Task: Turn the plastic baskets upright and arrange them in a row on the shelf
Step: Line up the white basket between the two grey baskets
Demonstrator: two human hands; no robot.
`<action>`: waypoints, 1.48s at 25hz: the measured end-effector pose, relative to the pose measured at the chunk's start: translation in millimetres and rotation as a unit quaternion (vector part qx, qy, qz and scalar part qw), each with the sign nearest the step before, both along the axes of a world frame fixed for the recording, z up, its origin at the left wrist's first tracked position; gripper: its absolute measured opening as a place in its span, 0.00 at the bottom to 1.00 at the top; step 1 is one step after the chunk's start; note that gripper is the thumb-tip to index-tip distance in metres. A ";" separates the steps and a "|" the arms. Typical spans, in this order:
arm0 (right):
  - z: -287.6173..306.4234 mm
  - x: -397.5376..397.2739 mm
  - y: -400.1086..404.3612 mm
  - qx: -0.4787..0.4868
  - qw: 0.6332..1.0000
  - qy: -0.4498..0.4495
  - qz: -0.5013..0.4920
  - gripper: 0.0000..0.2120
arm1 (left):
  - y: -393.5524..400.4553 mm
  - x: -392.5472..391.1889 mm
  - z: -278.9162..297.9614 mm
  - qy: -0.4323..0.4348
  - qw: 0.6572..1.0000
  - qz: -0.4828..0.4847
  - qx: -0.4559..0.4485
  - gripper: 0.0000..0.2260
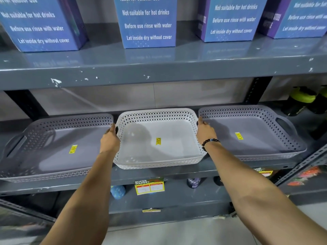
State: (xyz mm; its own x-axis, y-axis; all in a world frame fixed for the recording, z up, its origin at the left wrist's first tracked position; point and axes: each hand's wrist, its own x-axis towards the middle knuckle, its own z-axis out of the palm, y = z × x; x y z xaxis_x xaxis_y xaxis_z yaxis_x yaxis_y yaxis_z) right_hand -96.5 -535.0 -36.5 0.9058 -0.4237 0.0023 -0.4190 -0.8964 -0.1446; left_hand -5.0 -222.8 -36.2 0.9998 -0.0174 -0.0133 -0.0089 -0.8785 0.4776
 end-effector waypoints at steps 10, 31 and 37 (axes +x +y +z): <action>1.5 -3.1 1.4 0.041 0.999 -0.016 -0.017 0.29 | 1.2 -3.8 2.3 0.004 1.000 0.004 -0.030 0.31; -0.7 -20.8 0.8 0.075 0.996 -0.038 -0.020 0.28 | 3.6 -24.8 4.2 -0.006 1.000 -0.006 -0.028 0.28; 3.8 -19.6 0.4 0.070 0.996 -0.040 -0.033 0.25 | 1.9 -22.4 1.9 -0.001 0.999 -0.006 -0.036 0.27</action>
State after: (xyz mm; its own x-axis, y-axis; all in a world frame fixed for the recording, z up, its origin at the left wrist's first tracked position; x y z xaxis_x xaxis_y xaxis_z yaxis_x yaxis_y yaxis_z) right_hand -116.2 -534.6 -32.7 0.8752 -0.4836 0.0100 -0.4583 -0.8357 -0.3025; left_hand -27.4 -220.9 -34.4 0.9995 -0.0293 -0.0090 -0.0198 -0.8419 0.5393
